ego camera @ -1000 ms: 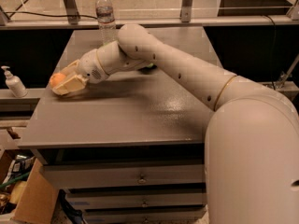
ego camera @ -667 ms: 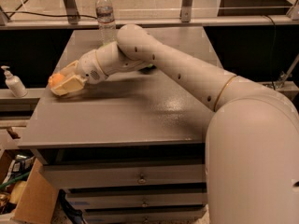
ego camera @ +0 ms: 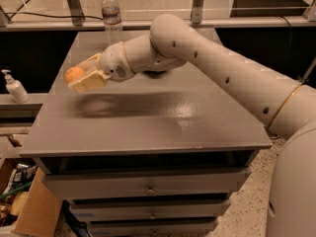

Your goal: Pick orange

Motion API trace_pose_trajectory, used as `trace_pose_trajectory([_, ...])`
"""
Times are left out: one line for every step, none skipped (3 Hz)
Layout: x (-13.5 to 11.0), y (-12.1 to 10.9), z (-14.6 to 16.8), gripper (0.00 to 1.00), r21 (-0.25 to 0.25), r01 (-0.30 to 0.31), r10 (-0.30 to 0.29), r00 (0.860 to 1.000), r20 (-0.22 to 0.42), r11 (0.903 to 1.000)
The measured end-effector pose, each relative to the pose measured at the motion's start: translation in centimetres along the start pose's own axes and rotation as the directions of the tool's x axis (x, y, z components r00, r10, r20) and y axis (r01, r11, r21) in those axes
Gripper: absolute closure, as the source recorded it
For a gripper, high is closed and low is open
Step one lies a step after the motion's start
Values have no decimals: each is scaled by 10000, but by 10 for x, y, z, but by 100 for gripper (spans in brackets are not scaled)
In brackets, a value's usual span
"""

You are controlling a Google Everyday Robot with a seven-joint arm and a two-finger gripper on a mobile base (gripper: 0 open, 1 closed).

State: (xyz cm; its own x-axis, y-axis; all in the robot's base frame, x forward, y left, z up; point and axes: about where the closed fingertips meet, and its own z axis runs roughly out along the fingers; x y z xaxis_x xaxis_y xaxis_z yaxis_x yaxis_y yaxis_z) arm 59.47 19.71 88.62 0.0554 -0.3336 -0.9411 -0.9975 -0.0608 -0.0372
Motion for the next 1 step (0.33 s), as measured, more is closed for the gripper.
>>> trace_pose_trajectory([0, 0, 0, 100, -2, 0, 0, 10000, 0, 10000])
